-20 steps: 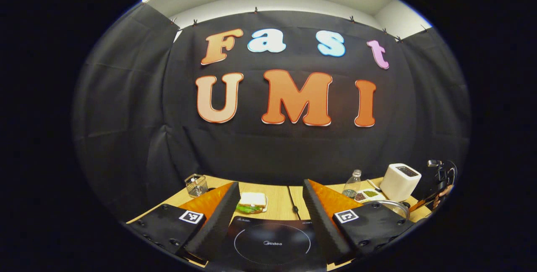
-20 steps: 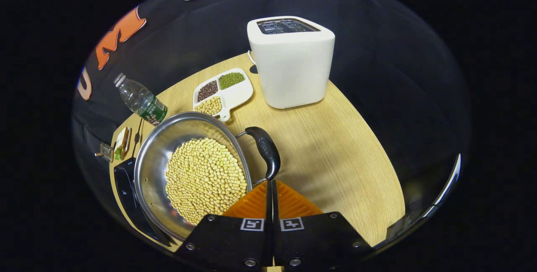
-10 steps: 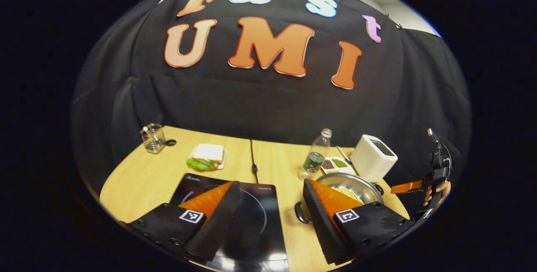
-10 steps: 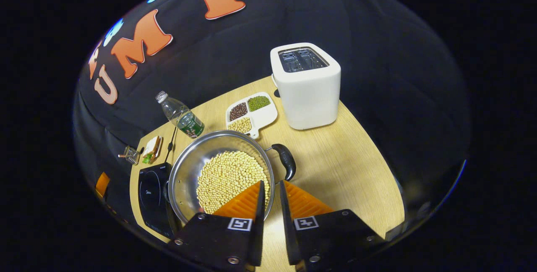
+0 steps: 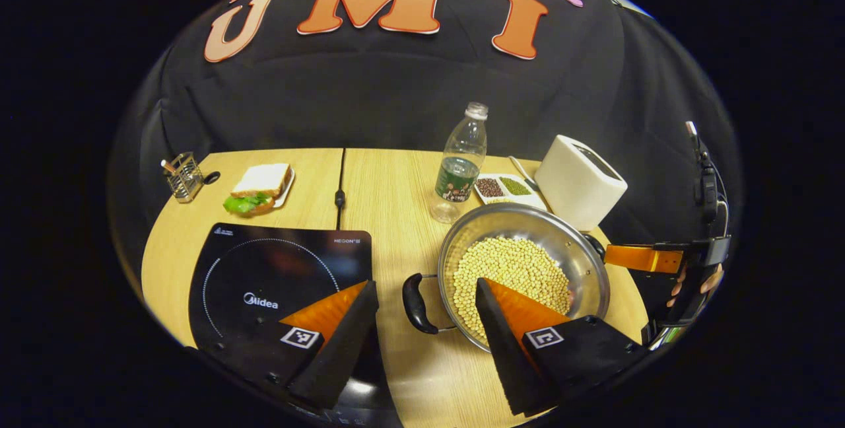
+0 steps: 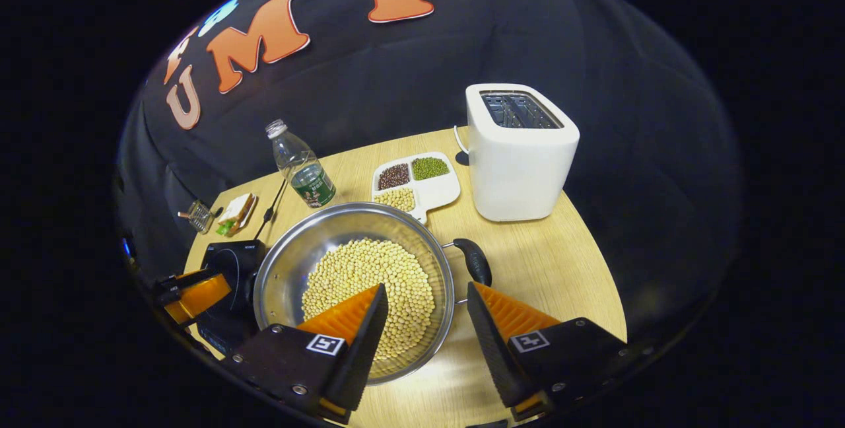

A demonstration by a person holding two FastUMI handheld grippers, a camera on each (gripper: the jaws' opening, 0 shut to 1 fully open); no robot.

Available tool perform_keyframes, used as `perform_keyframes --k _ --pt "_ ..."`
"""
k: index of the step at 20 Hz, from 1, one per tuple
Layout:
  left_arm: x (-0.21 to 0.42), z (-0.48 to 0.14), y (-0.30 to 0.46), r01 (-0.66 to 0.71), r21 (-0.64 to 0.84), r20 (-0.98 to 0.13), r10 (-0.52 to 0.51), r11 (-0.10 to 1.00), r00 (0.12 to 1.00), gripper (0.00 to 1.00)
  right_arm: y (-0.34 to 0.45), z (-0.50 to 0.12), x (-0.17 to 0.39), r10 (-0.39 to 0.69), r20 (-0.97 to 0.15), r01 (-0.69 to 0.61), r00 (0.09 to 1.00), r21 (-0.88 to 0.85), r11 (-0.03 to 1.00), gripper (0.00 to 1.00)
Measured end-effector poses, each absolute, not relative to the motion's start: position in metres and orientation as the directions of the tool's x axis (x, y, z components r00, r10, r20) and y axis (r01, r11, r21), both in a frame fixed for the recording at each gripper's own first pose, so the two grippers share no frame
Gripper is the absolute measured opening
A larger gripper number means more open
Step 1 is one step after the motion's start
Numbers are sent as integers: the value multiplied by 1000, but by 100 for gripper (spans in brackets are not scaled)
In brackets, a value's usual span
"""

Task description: First push the handle of the pot to place it horizontally, then grasp the pot with both hands and set it on the induction cooktop.

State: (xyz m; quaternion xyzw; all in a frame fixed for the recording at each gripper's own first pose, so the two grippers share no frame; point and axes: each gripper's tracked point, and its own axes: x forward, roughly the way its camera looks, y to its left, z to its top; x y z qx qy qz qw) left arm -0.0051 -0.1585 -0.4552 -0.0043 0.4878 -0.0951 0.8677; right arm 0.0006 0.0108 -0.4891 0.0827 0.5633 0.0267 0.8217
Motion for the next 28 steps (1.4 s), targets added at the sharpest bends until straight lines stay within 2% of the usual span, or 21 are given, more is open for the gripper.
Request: perform_keyframes --k 5,8,10,11,12,15,17,21,23,24,28 --pt "-13 -490 -176 174 -74 -867 -150 982 476 97 5 -502 4 103 -923 20 370 119 993 82" --pt "-10 -503 -172 167 -15 -861 -98 986 499 97 6 -509 8 85 -923 8 376 94 996 83" --pt "-10 -508 -172 153 0 -860 -78 988 504 96 7 -519 5 84 -934 11 347 94 996 83" --pt "-7 -512 -173 155 3 -857 -77 988 510 98 4 -524 6 68 -938 10 339 76 997 83" --pt "-4 -513 -175 153 1 -853 -78 988 516 99 1 -527 17 46 -924 13 379 55 998 84" --pt "5 -526 -178 153 -8 -847 -88 988 524 96 -4 -529 19 -4 -924 18 383 3 1000 83" --pt "11 -534 -180 152 -1 -844 -82 988 531 99 -18 -537 13 -56 -935 18 351 -54 998 83" --pt "21 -544 -184 155 11 -833 -77 988 548 95 -26 -555 9 -91 -939 -9 330 -100 995 84" --pt "25 -547 -185 168 19 -826 -80 986 559 96 -26 -565 4 -100 -948 -8 301 -108 994 82" --pt "28 -550 -186 176 16 -825 -86 984 559 93 -23 -569 3 -91 -953 0 289 -95 995 81" --pt "32 -564 -183 182 47 -834 -61 982 548 89 -28 -571 2 -102 -949 -11 298 -110 994 76"
